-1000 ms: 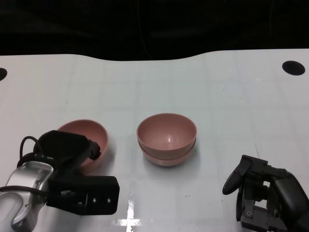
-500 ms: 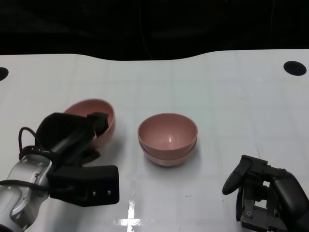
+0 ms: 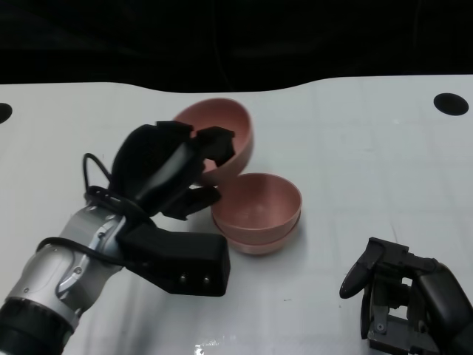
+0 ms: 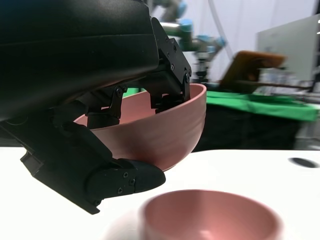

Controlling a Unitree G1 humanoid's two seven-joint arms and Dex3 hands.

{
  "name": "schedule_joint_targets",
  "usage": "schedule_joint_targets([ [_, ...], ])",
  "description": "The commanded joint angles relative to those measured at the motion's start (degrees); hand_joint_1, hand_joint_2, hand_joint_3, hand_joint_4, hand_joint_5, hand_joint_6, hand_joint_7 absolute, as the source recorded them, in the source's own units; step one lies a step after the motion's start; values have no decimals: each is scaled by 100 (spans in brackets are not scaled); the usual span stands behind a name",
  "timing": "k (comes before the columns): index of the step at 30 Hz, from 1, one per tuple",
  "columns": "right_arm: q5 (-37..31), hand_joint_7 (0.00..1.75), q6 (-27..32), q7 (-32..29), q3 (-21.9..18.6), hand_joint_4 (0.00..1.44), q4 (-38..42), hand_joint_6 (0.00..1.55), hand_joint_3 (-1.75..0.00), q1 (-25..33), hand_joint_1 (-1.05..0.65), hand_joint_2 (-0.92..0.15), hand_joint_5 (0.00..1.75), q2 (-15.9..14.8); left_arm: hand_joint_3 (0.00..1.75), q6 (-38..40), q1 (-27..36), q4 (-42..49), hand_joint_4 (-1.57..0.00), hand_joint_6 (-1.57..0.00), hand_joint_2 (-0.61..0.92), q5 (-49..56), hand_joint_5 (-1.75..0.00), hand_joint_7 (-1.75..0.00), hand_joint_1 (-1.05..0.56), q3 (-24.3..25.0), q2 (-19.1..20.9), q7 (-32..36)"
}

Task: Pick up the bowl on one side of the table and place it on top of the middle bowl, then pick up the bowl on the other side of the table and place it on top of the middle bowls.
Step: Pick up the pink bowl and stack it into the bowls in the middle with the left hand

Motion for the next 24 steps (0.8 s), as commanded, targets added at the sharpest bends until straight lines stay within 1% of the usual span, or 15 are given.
schedule_joint_targets([
  [1,-42,147,9,-7,-11,90,-79,82,-153,34,-3,-34,175,-17,96,-286,-233,217,-82,-85,49,-109,-173,-120,-21,-82,-53,97],
  [4,-49,147,45,-9,8,90,-107,82,-153,36,-3,-34,175,-7,101,-642,-405,495,-85,-88,51,-226,-172,-128,-21,-165,-149,31],
  [7,-27,147,31,-8,21,90,-102,82,-153,34,-3,-34,175,12,103,-804,-562,721,-84,-85,53,-295,-171,-136,-24,-261,-183,-199],
  [14,-33,147,72,5,22,91,-107,81,-152,36,-3,-35,175,1,103,-878,-759,946,-86,-84,50,-432,-173,-141,-23,-428,-198,-790],
  [16,-31,147,90,6,21,91,-117,81,-152,36,-3,-35,175,2,104,-849,-805,951,-87,-82,50,-447,-174,-147,-22,-469,-187,-1014],
  [18,-43,147,113,1,21,91,-133,81,-152,37,-4,-35,175,-1,103,-832,-837,950,-86,-81,50,-473,-175,-147,-21,-490,-182,-1233],
  [19,-39,147,111,2,21,91,-137,81,-152,39,-4,-35,175,0,100,-809,-850,940,-86,-81,51,-475,-174,-143,-21,-503,-176,-1343],
  [21,-25,147,96,6,19,91,-135,81,-152,38,-4,-35,175,5,92,-745,-859,910,-86,-85,55,-497,-169,-125,-22,-507,-172,-1530],
  [22,-19,147,89,9,18,91,-132,81,-152,36,-3,-35,175,7,84,-730,-858,897,-85,-88,58,-498,-159,-106,-22,-502,-171,-1578],
  [23,-12,147,86,11,18,91,-126,81,-152,31,-3,-35,175,10,80,-736,-862,899,-84,-90,59,-499,-155,-98,-22,-501,-167,-1620],
  [24,-20,147,87,7,20,91,-123,81,-152,26,-3,-35,175,10,70,-757,-870,905,-80,-89,63,-490,-147,-83,-24,-506,-157,-1651],
])
